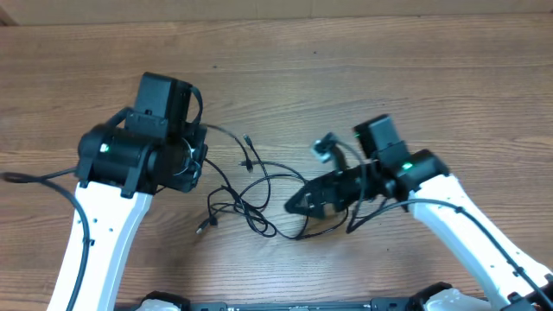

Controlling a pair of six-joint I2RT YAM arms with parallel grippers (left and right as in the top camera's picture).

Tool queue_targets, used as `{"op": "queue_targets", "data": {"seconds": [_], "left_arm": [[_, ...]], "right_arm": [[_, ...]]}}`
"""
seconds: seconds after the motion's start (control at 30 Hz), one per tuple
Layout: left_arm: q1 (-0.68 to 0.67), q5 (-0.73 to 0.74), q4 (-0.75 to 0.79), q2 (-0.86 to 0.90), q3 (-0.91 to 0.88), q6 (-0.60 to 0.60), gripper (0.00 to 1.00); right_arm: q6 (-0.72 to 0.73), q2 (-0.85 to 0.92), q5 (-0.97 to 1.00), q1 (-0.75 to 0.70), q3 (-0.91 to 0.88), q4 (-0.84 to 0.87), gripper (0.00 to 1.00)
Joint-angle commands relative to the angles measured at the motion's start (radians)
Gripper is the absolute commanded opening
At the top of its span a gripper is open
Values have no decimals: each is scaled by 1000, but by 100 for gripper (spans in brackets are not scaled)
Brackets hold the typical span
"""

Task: Untangle cables

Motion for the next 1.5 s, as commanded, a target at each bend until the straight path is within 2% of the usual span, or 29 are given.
{"op": "queue_targets", "data": {"seconds": [0.0,0.17,0.27,0.43,0.67,0.7,0.8,0.87,0.93,1.03,1.23,1.47], "left_arm": [[10,37,-10,18,13,-74,5],[10,35,-14,19,13,-74,5],[10,33,-23,20,13,-74,4],[10,17,-70,20,13,-73,4],[10,-8,-96,20,13,-74,4],[10,-8,-94,20,13,-74,4],[10,-9,-93,20,13,-74,5],[10,-11,-93,20,13,-74,5],[10,-16,-93,20,13,-74,5],[10,-16,-94,20,13,-73,5],[10,-10,-95,20,13,-67,5],[10,8,-109,20,13,-46,5]], "right_arm": [[112,-19,309,94,0,55,100],[219,-19,477,240,0,126,96],[331,-19,590,316,0,161,95],[440,-19,598,344,2,217,84],[444,-19,370,344,3,316,80],[444,-19,348,346,3,323,77],[435,-19,337,363,3,319,68],[429,-19,338,383,3,311,68],[429,-19,370,410,3,305,68],[430,-17,520,455,2,273,67],[438,21,733,489,2,265,56],[479,62,711,490,2,357,50]]}}
